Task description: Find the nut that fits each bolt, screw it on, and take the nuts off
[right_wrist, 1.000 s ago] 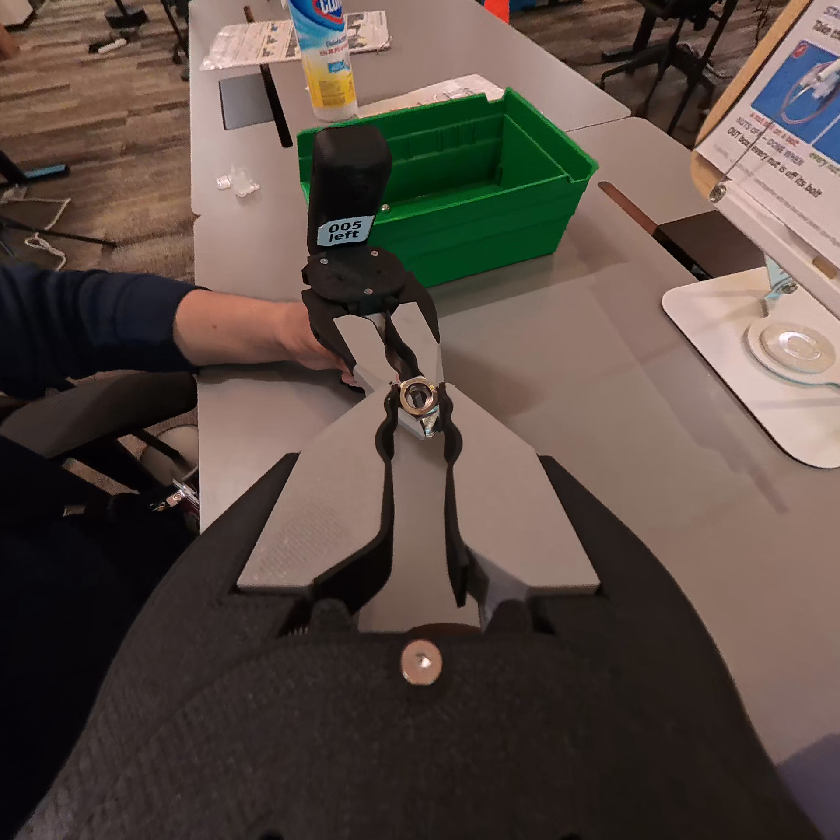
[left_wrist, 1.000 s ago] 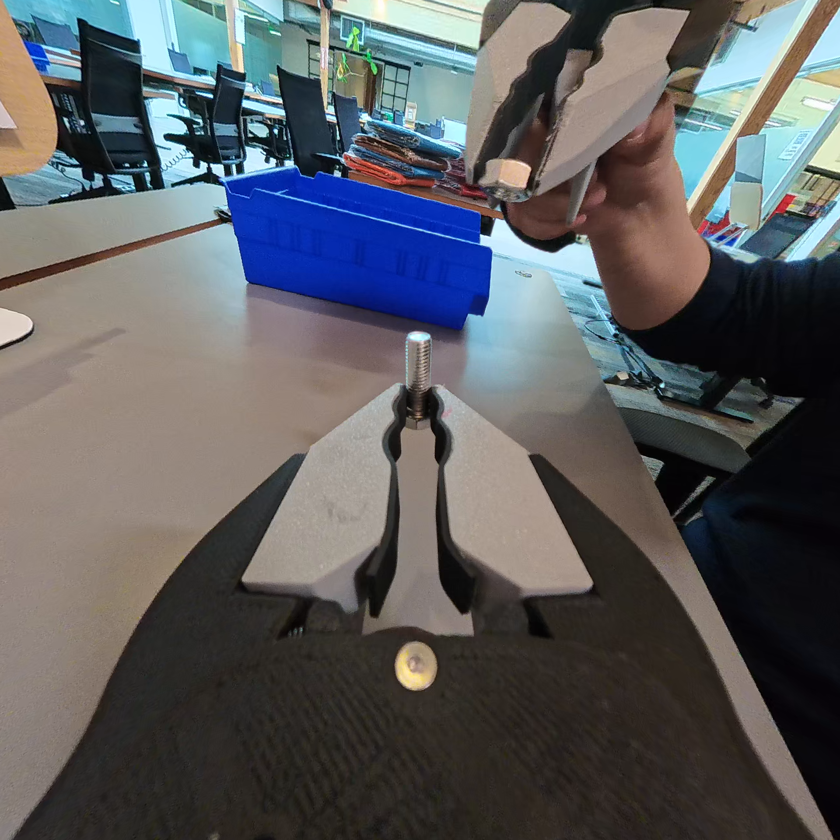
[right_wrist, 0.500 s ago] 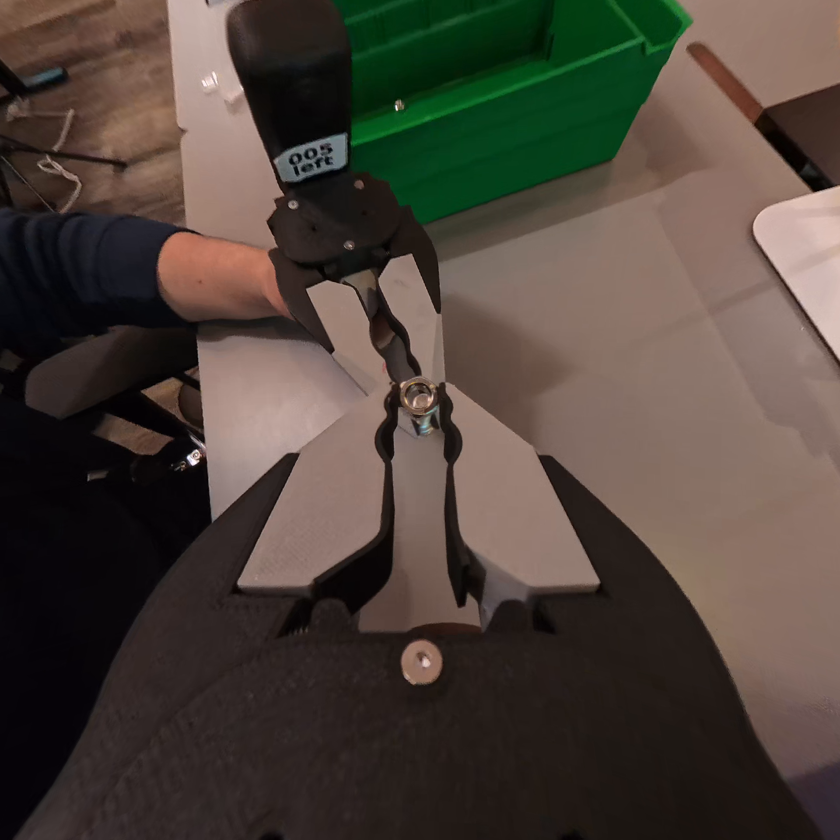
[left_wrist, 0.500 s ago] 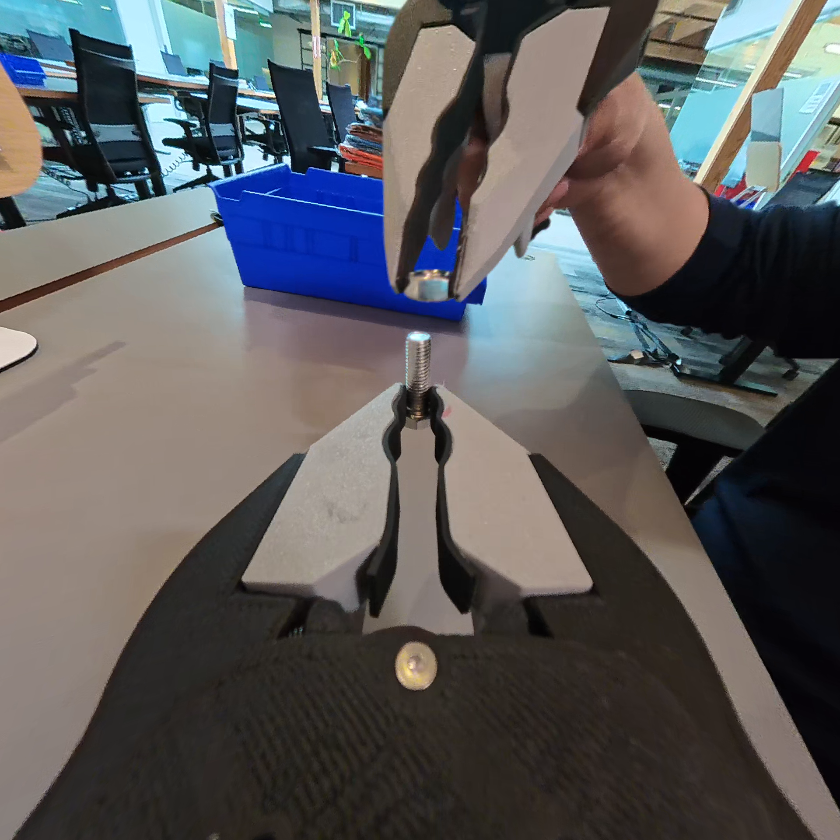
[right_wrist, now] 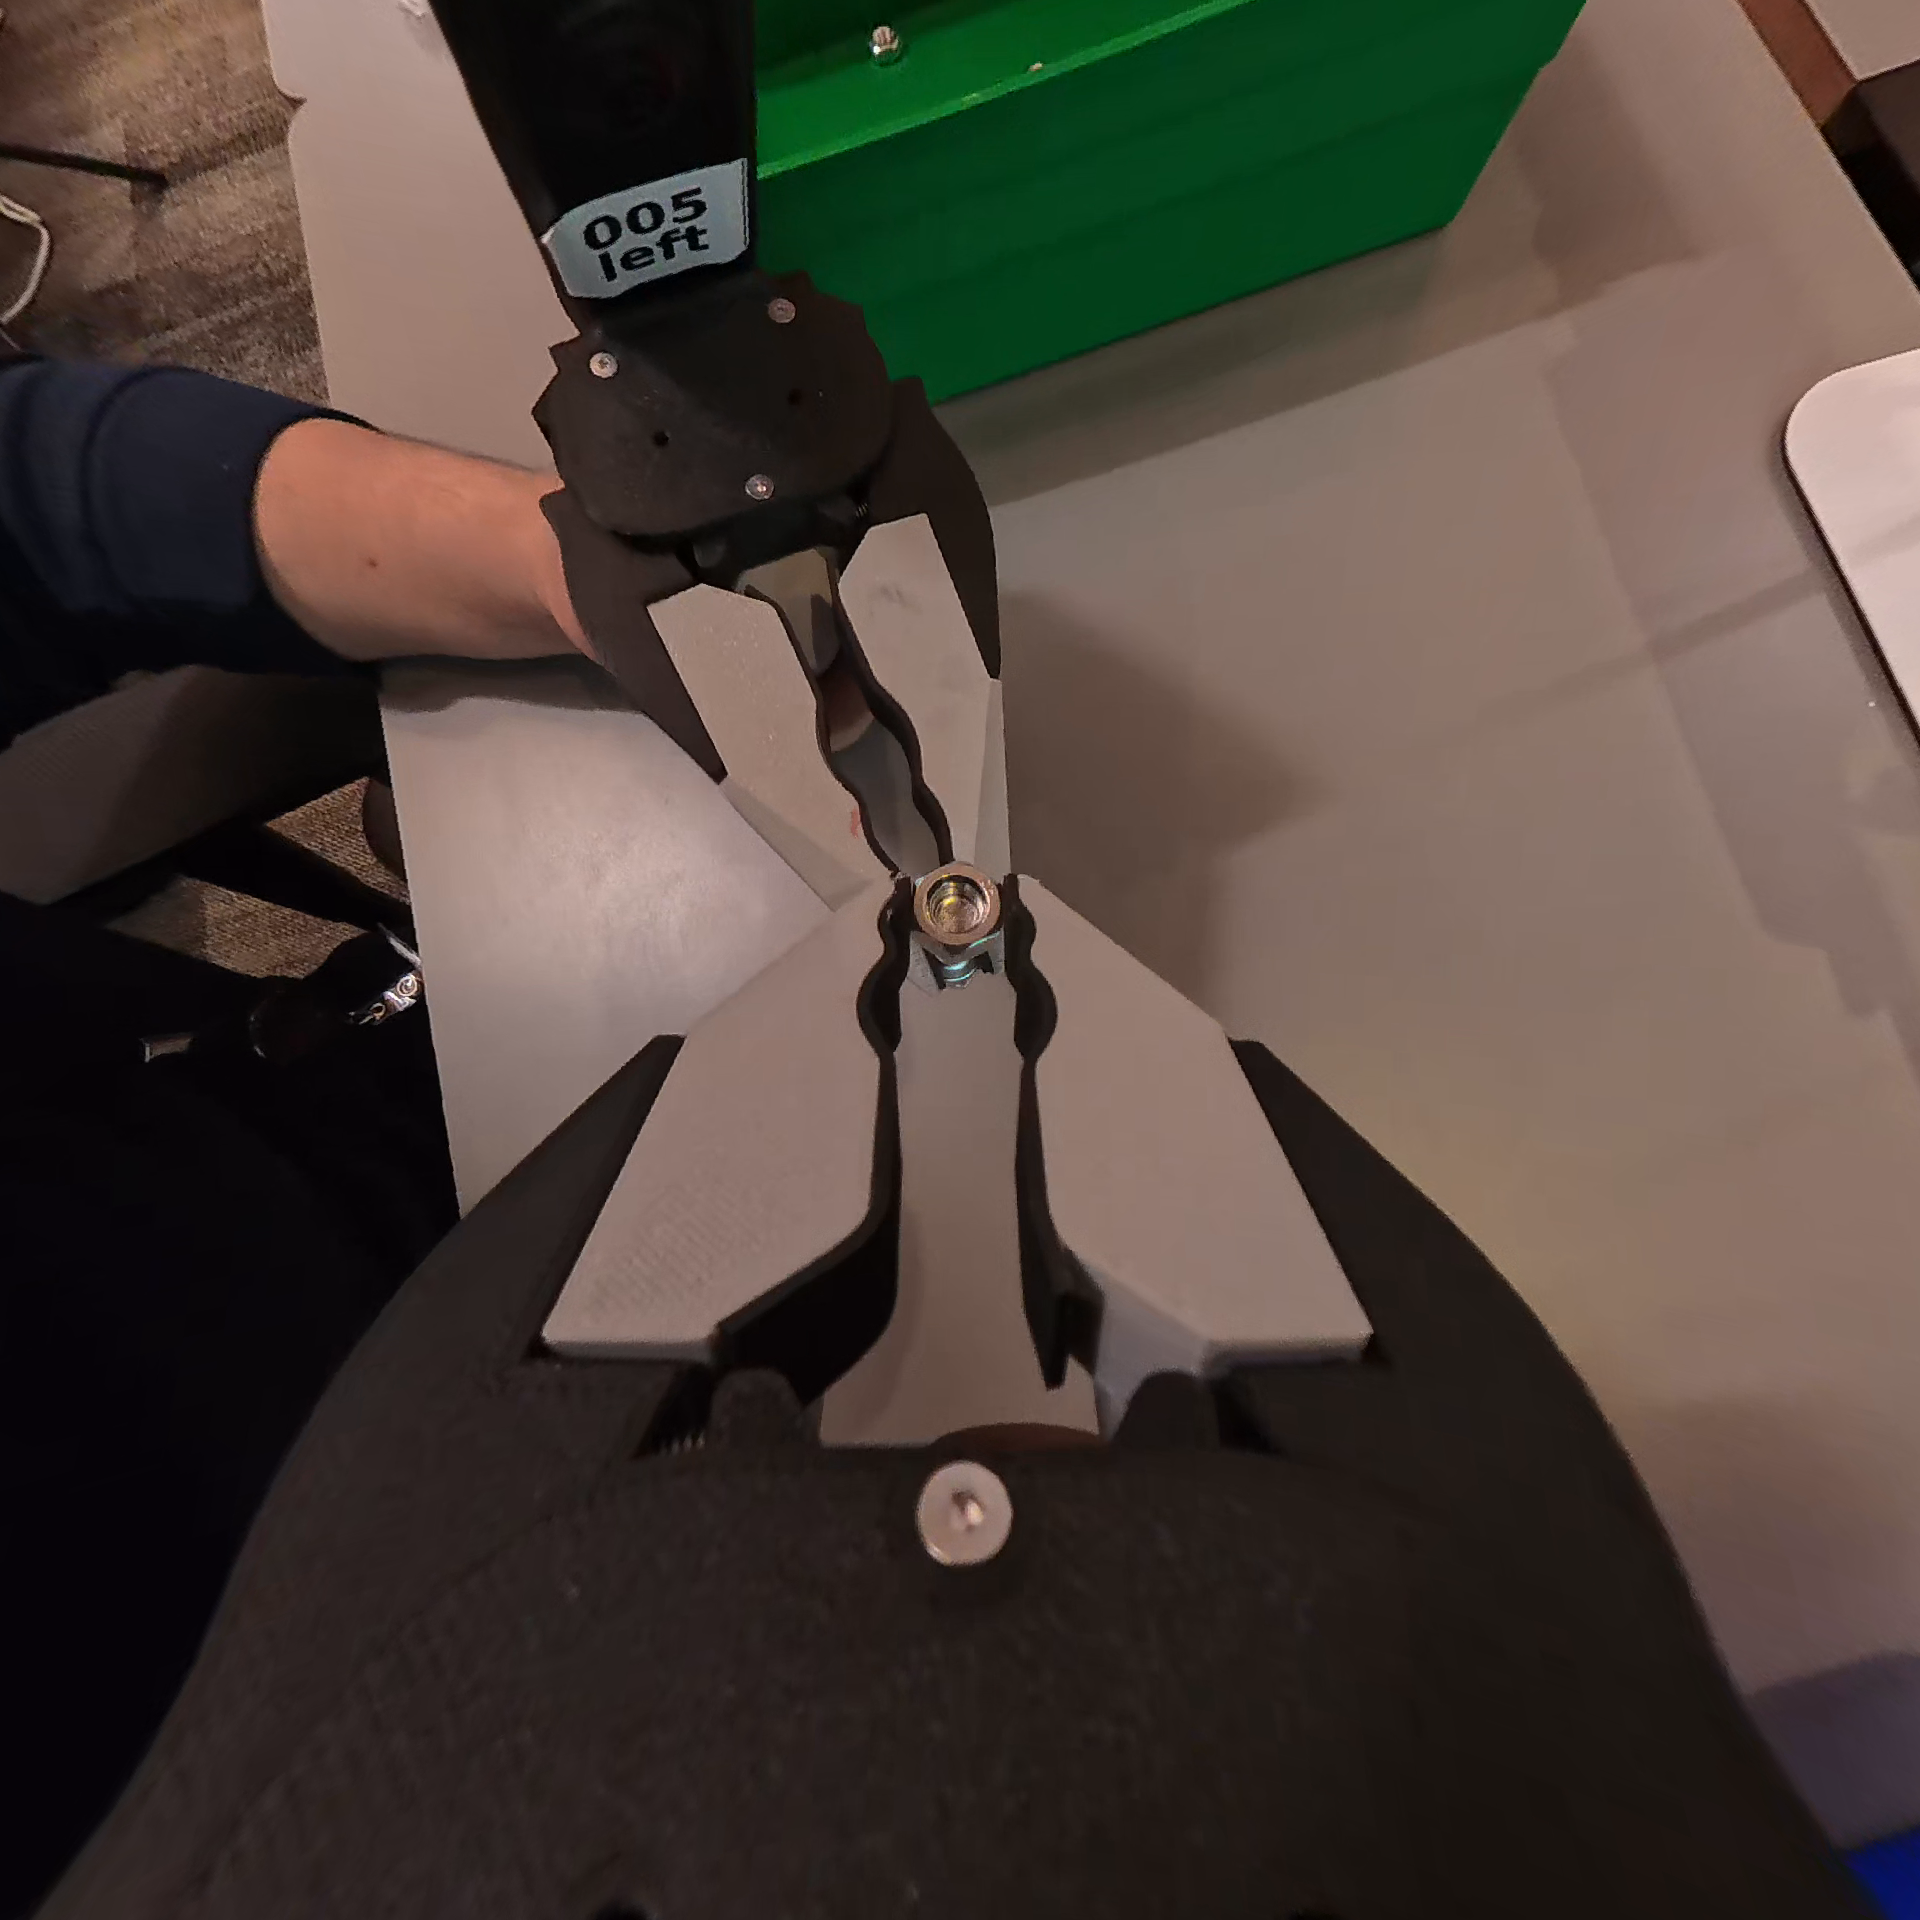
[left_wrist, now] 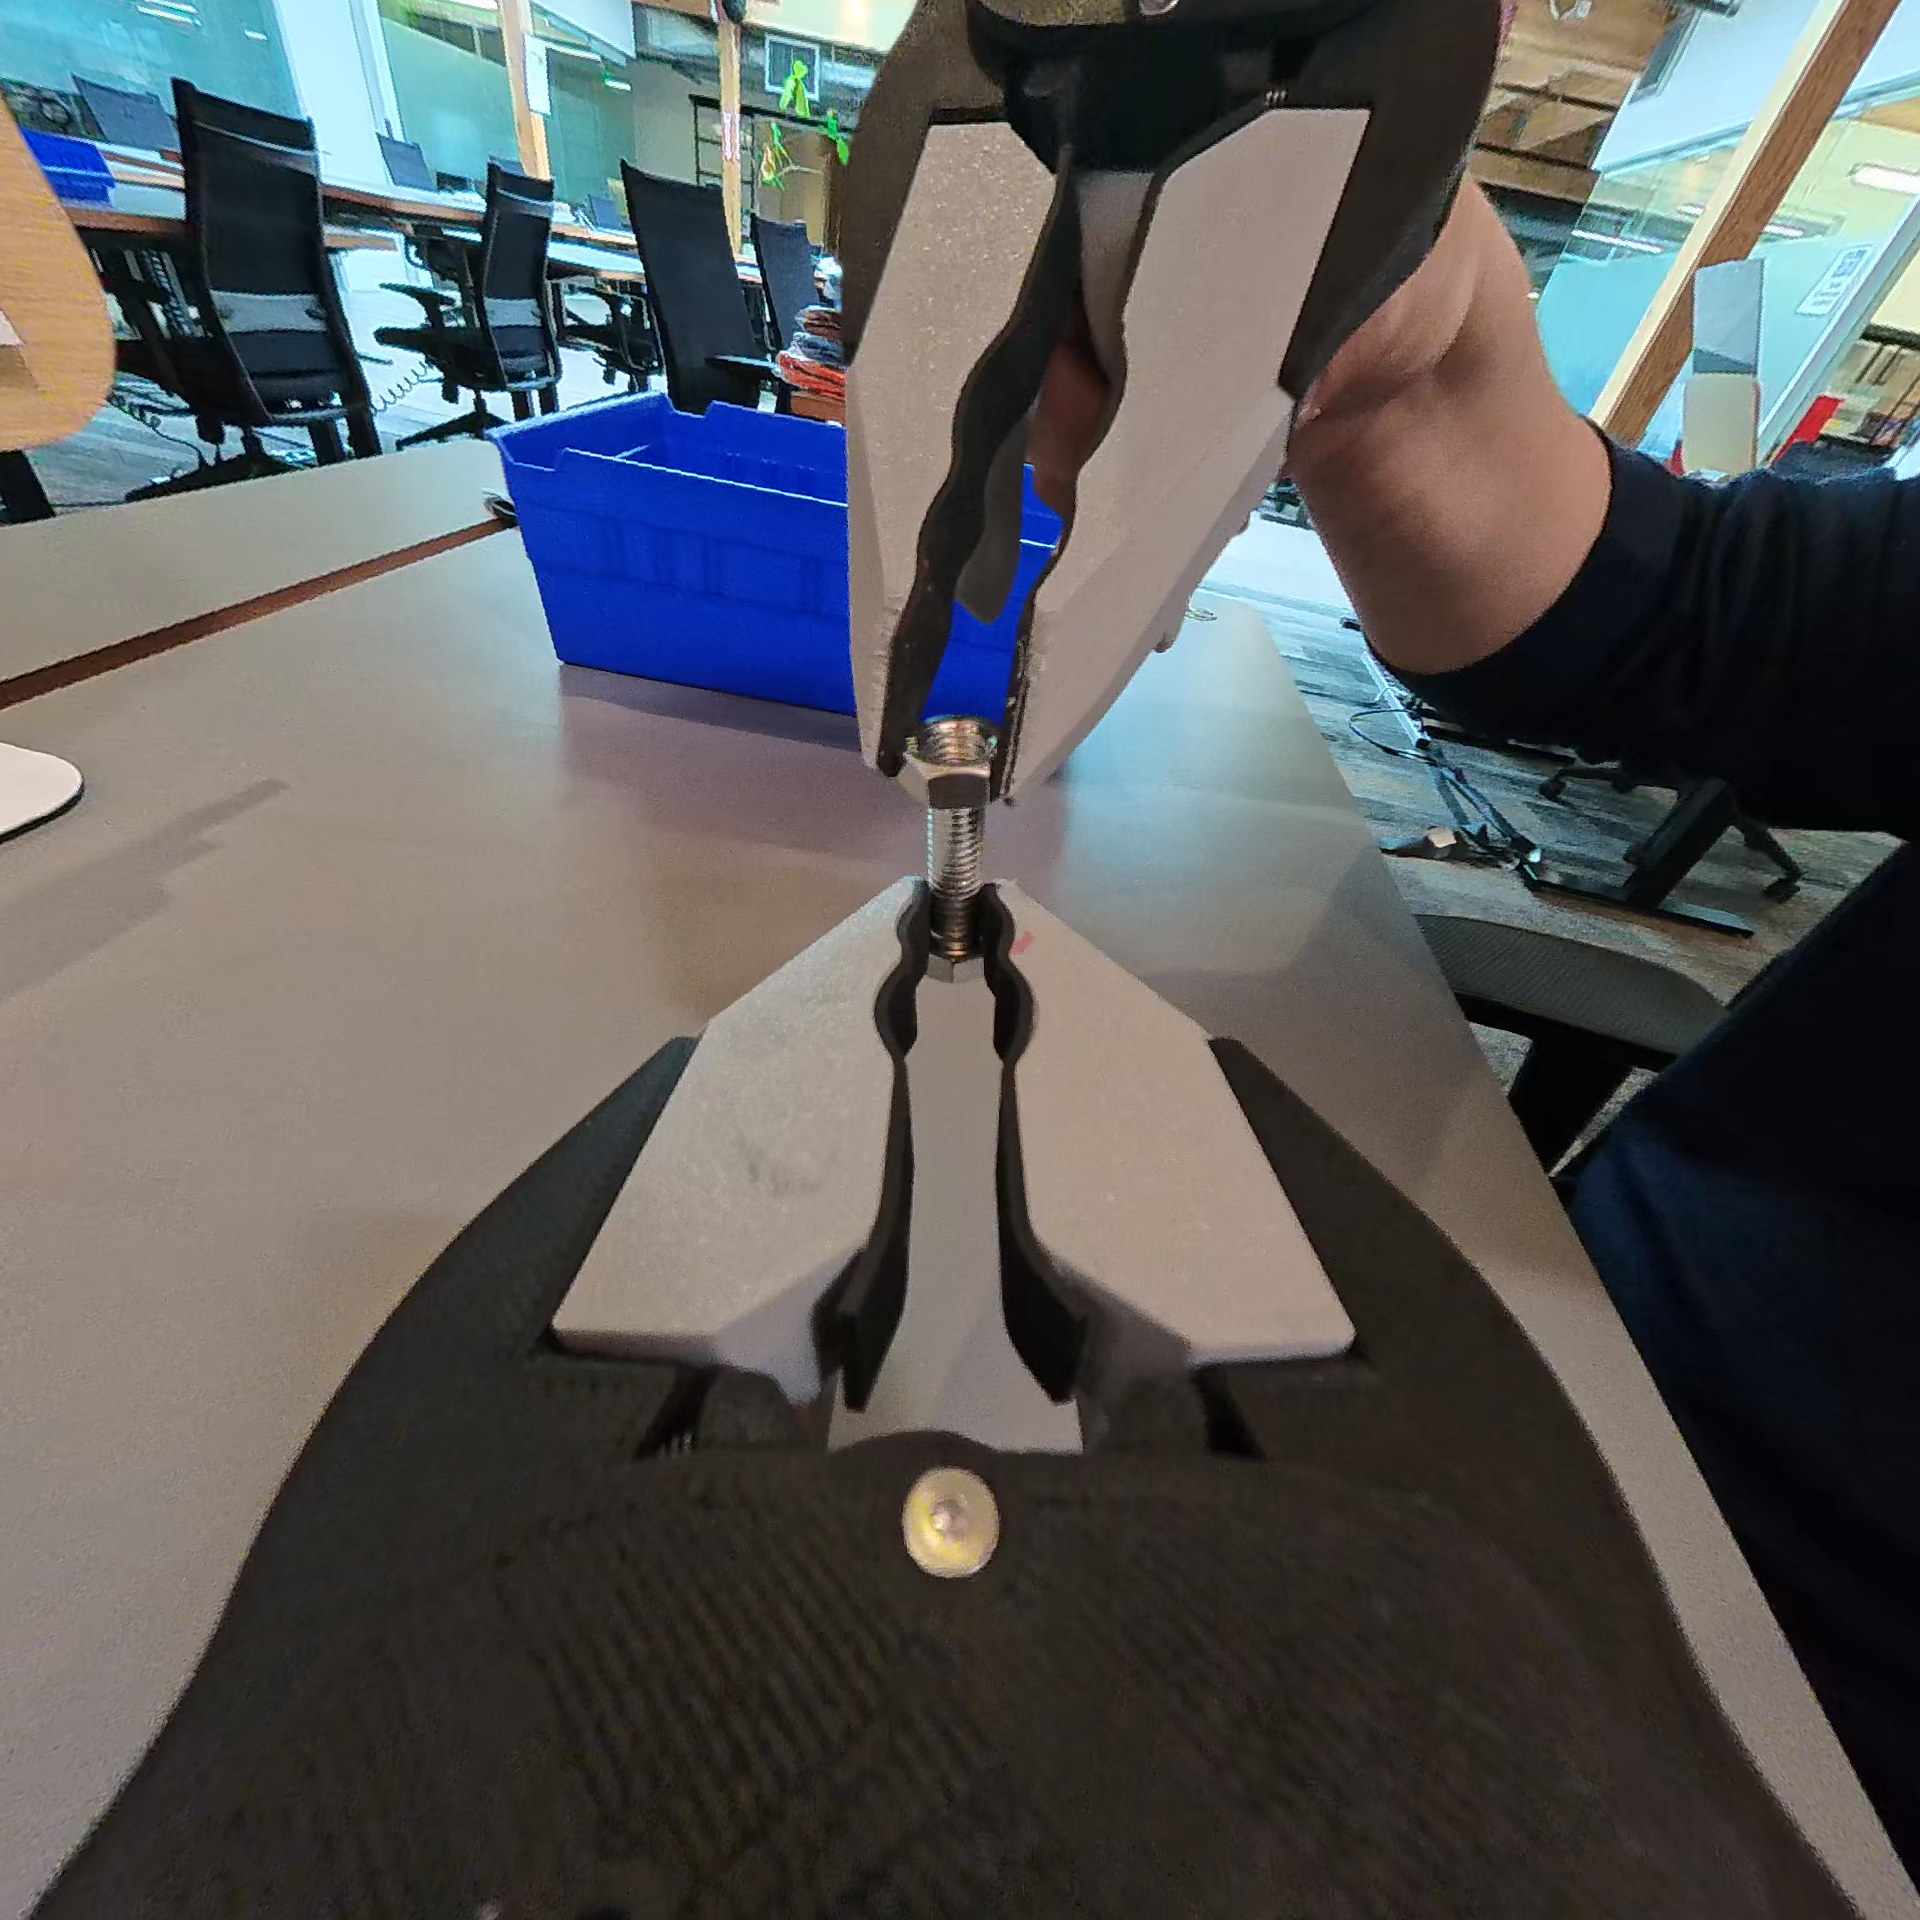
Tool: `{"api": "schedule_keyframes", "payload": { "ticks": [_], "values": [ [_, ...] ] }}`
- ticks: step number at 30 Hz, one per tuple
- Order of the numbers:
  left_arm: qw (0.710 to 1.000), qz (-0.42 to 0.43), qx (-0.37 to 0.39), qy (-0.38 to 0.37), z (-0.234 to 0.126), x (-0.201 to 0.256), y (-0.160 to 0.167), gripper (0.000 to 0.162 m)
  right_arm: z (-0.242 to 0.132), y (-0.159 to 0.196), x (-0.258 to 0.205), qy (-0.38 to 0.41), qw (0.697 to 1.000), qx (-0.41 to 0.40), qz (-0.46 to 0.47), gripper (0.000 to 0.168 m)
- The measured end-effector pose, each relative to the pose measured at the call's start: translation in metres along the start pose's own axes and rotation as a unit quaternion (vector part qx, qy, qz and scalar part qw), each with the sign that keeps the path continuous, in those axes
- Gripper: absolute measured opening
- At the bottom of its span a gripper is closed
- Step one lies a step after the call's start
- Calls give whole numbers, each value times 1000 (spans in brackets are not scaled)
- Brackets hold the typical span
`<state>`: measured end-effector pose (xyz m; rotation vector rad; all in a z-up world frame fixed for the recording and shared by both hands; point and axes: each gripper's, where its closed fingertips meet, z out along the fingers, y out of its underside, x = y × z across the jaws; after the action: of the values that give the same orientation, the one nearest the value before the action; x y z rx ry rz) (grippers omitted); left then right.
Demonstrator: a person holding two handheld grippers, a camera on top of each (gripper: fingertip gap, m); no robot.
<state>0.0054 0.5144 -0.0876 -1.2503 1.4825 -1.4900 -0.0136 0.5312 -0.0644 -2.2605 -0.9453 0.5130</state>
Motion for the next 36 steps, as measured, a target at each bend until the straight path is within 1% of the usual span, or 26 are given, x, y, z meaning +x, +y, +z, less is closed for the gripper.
{"api": "schedule_keyframes", "payload": {
  "ticks": [11,16,21,36],
  "values": [
    [1000,17,0,-9,0,0,-2,7,-2,-1,-1,-9,1000,20,6,14],
    [1000,10,13,-1,-2,2,-6,7,-5,-5,-3,-5,998,63,-9,14],
    [1000,16,11,-3,-1,3,-5,7,-6,-5,-4,-17,994,105,9,15],
    [1000,23,4,-10,0,1,-2,7,-6,-2,-1,-21,994,111,11,14]
  ]
}}
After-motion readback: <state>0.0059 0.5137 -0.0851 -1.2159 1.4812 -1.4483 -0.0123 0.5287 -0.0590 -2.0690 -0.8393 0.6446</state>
